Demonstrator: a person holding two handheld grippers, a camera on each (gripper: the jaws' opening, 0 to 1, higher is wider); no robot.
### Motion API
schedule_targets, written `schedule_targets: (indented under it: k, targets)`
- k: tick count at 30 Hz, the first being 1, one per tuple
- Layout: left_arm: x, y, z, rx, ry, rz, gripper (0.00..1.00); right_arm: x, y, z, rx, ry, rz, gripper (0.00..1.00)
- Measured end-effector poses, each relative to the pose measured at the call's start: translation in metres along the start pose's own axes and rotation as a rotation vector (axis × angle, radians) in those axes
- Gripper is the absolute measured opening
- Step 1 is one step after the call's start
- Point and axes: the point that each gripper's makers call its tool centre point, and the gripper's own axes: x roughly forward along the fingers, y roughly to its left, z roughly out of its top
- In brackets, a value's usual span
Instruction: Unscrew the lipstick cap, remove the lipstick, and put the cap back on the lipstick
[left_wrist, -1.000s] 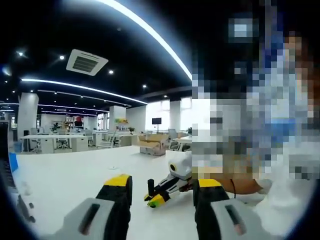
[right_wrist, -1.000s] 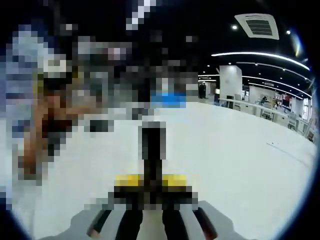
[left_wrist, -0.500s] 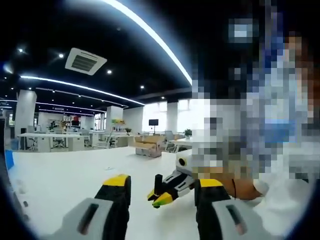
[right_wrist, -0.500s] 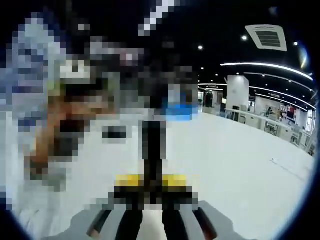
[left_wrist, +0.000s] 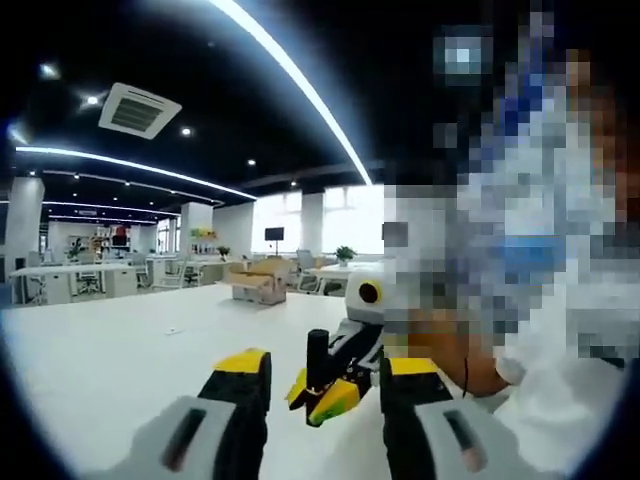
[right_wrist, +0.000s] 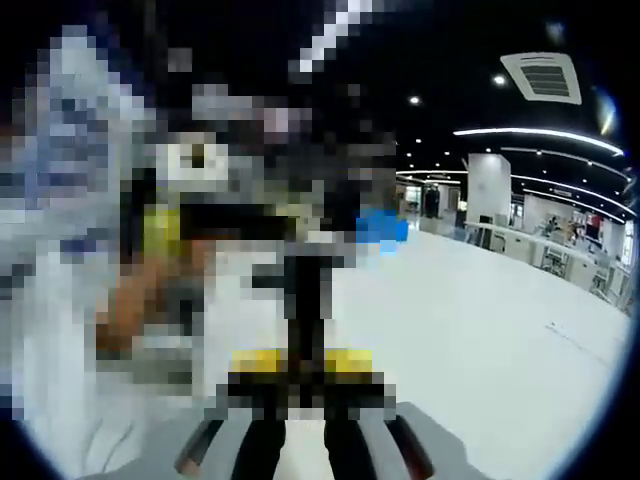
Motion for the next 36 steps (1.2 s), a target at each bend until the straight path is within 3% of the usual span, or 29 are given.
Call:
schedule_targets:
  k: [7,9,13,16,32,36]
  targets:
    - [0.020,-0.008,-0.007,-0.027,0.026,-0.049,0.31,-0.001,0.005,0.000,-0.014,0.010,0.021,0.11]
    - [0.025,-0.008,-0.011,-0.030,0.034,-0.051,0.31,0.000,0.005,0.000,-0.002,0.013,0.022,0.11]
    - [0.029,-0.009,-0.006,-0.013,-0.007,-0.058,0.26,0.000,0.007,-0.001,-0.006,0.018,0.026,0.11]
    - [0.033,-0.013,-0.007,-0.016,0.001,-0.074,0.25,-0.001,0.008,0.000,-0.006,0.018,0.026,0.11]
    - [0.039,-0.009,-0.007,0.001,0.020,-0.057,0.19,-0.002,0.009,0.006,-0.004,0.000,0.019,0.11]
    - [0.039,-0.004,-0.007,-0.019,0.008,-0.047,0.14,-0.002,0.009,0.006,0.000,-0.002,0.025,0.11]
